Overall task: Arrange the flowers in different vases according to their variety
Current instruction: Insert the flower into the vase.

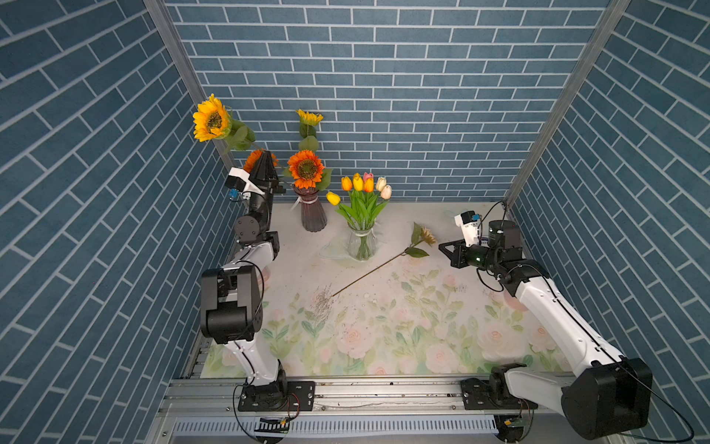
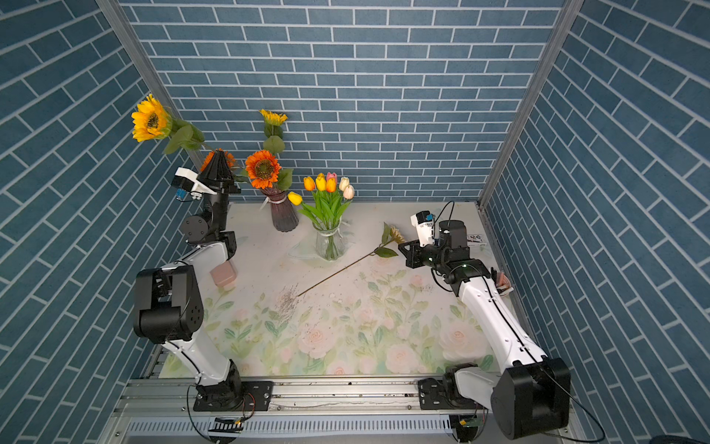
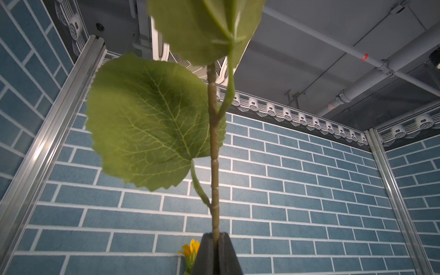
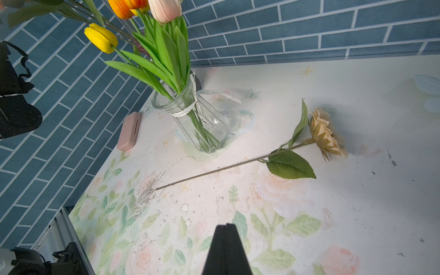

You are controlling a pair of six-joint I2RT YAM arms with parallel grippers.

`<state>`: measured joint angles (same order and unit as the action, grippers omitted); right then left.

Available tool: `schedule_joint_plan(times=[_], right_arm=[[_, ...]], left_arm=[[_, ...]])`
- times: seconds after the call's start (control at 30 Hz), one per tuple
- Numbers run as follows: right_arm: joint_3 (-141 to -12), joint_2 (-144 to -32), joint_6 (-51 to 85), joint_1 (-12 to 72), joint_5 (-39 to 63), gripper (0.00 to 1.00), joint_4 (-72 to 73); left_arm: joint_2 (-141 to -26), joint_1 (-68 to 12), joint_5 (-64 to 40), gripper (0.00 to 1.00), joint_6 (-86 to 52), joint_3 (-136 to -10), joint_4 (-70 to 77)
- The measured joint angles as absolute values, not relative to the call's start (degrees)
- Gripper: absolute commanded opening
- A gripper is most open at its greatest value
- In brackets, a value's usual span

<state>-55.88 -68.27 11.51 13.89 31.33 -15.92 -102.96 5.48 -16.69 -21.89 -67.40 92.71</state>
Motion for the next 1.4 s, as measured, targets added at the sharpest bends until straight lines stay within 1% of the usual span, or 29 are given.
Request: schedule_joint_plan(times=[0.2,0.47,0.5,0.7,0.73,0.8,1.0,1.4], right_arm=[[-57.43,-69.34,11.51,13.89,31.31,0.00,-16.91],[-57.80,-69.84,11.51,13.89,31.31,0.00,-17.17],[-57.80,-69.87,11.51,13.89,31.31,0.00,-17.21],[-57.80,-69.87,11.51,13.89,31.31,0.00,-17.37],[-57.80,-69.87,11.51,13.89,31.31,0.00,-17.39],[-57.80,-69.87,11.51,13.89,31.29,0.00,-17.52],[-57.80,-69.87,11.49,13.89,31.31,0.00,-17.61],[-57.80,-69.78,11.51,13.89,31.29,0.00,-17.72]], left_arm=[[-106.17,4.21,-16.71,0.00,-21.76,-67.70,92.40],[-107.39,2.94,-17.06,0.00,-21.06,-67.46,92.49],[-107.48,2.90,-17.06,0.01,-20.99,-67.33,92.49],[-107.50,2.85,-17.30,0.32,-20.75,-64.99,92.47],[-107.50,2.85,-17.41,0.36,-20.67,-64.73,92.47],[-107.46,2.81,-17.76,0.39,-20.86,-64.36,92.47],[-106.54,2.72,-19.42,0.41,-20.99,-63.46,92.49],[-105.80,1.69,-21.39,0.39,-20.97,-62.30,91.09]])
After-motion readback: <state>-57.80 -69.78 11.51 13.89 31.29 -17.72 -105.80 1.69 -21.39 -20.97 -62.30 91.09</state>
